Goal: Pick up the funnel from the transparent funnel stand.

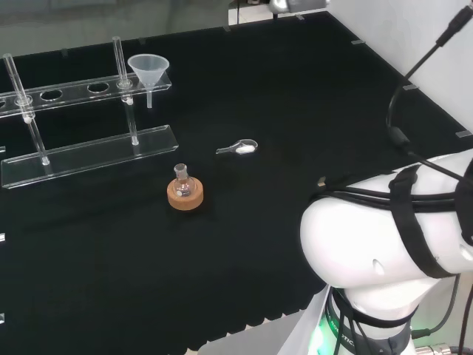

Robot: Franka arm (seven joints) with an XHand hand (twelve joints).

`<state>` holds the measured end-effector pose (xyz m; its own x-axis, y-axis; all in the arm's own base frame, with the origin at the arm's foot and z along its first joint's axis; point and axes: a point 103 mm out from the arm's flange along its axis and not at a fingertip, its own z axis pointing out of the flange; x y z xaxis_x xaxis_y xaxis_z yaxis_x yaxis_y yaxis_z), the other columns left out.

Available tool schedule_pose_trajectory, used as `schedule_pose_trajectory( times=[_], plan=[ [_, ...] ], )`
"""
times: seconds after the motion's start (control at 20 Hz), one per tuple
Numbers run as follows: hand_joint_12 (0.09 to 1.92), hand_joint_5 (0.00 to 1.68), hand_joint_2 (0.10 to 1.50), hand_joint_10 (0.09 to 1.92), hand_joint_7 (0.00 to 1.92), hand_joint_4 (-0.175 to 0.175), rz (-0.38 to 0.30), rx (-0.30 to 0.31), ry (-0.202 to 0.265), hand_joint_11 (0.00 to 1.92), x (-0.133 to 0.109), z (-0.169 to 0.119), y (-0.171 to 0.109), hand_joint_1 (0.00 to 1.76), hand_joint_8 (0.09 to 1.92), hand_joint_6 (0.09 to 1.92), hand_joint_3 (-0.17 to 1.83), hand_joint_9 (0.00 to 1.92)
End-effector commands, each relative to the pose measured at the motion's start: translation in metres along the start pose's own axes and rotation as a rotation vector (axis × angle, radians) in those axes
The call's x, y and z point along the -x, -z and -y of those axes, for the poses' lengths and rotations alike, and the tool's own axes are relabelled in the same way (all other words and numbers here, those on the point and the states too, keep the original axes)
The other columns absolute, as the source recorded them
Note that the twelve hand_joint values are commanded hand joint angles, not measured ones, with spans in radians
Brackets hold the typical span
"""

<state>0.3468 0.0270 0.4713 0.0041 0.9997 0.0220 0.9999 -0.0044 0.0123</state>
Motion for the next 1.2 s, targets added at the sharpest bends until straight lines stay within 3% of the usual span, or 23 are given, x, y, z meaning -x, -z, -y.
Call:
schedule_pose_trajectory(
  times=[0.05, 0.55, 0.9, 1.0, 1.2],
  plan=[
    [0.52, 0.0, 0.63, 0.09, 0.0, 0.054, -0.026, 0.021, 0.045, 0.0, -0.028, -0.032, -0.006, 0.13, 0.09, 0.09, 0.02, 0.0],
    [0.62, 0.0, 0.63, 0.09, 0.0, 0.052, -0.064, -0.002, 0.11, 0.0, -0.04, -0.086, -0.031, 0.12, 0.09, 0.09, 0.01, 0.0],
    [0.63, 0.0, 0.63, 0.09, 0.0, 0.053, -0.055, -0.041, 0.173, 0.0, -0.059, -0.117, -0.055, 0.13, 0.09, 0.09, 0.01, 0.0],
    [0.52, 0.0, 0.63, 0.09, 0.0, 0.055, -0.063, -0.035, 0.182, 0.0, -0.066, -0.123, -0.063, 0.14, 0.09, 0.09, 0.01, 0.0],
    [0.09, 0.0, 0.63, 0.09, 0.0, 0.055, -0.084, -0.035, 0.183, 0.0, -0.077, -0.132, -0.076, 0.14, 0.09, 0.09, 0.01, 0.0]
  ],
)
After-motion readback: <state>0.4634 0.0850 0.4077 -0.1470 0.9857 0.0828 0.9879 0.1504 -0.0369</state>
